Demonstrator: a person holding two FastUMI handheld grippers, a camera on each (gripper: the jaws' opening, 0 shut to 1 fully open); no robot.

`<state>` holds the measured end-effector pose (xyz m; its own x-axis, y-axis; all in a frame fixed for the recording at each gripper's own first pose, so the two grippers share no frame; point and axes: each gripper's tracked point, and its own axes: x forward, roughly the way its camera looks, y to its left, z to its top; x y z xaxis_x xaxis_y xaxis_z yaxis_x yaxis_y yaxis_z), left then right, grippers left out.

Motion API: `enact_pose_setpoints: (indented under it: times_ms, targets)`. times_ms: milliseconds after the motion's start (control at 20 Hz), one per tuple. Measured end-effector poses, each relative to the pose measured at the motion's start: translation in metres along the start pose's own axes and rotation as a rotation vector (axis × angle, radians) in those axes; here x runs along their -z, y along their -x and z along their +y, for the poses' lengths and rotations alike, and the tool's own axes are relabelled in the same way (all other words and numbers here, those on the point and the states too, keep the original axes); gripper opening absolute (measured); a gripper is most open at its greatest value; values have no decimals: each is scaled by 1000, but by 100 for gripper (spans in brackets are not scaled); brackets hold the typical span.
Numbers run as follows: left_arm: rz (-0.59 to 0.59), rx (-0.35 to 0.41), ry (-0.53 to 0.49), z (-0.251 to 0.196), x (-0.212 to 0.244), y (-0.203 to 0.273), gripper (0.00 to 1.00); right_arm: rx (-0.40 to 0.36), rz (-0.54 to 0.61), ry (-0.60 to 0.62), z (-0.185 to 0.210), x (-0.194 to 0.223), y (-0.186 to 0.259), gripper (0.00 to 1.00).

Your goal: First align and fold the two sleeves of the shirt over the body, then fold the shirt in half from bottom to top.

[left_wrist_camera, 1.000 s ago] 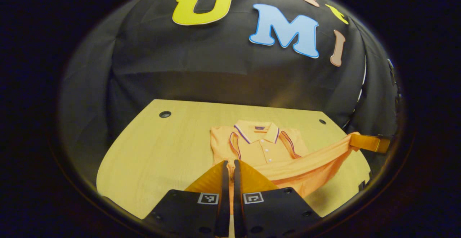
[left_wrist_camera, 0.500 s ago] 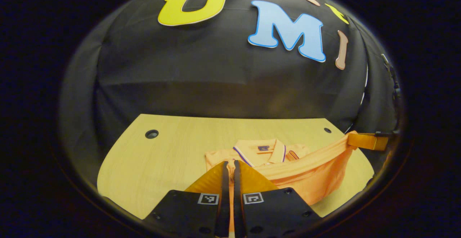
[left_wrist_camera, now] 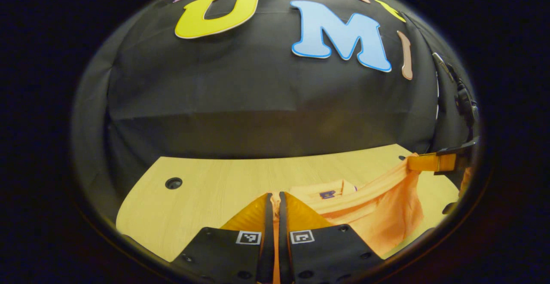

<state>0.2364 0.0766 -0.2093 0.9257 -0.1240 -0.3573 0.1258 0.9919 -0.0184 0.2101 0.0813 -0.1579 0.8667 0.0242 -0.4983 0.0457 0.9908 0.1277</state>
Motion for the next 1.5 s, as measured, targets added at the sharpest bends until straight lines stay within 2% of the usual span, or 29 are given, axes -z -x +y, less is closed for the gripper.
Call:
enact_pose_setpoints:
  times_ms: [300, 550, 700, 800, 850, 900, 950, 1000, 1050, 1150, 1250, 1300, 1350, 1450, 1500]
  targets:
    - [3, -31, -19, 7, 17, -30, 11, 28, 45, 44, 2, 22, -37, 3]
    - [26, -48, -35, 12, 29, -38, 10, 23, 87, 56, 2, 31, -39, 6]
    - [39, -44, -27, 10, 32, -38, 14, 30, 97, 77, 0, 26, -36, 6]
    - [38, -60, -27, 11, 31, -34, 20, 27, 100, 104, -3, 28, -29, 24]
    - [41, -66, -29, 12, 30, -31, 20, 26, 96, 120, -3, 28, -23, 24]
    - [39, -70, -28, 12, 28, -27, 19, 23, 90, 136, -4, 28, -24, 30]
    - [38, -79, -32, 13, 27, -22, 33, 15, 87, 149, -4, 27, -19, 32]
    - [31, -90, -34, 14, 24, -17, 40, 1, 75, 158, -2, 24, -12, 33]
    - [24, -97, -33, 14, 20, -11, 58, -8, 63, 174, -2, 23, -6, 42]
    - [8, -110, -24, 13, 12, 7, 73, -26, 39, 200, 0, 22, 11, 48]
    - [-7, -134, -17, 12, 4, 27, 80, -50, 13, 204, 3, 19, 30, 61]
    - [-14, -148, -19, 11, 0, 39, 84, -58, -1, 205, 3, 18, 39, 63]
    - [-25, -159, -22, 9, -4, 49, 88, -72, -15, 208, 4, 16, 50, 75]
    - [-49, -181, -19, 6, -14, 72, 91, -93, -36, 219, 3, 14, 72, 90]
    - [-59, -185, -10, 2, -17, 82, 94, -98, -44, 227, 2, 14, 82, 91]
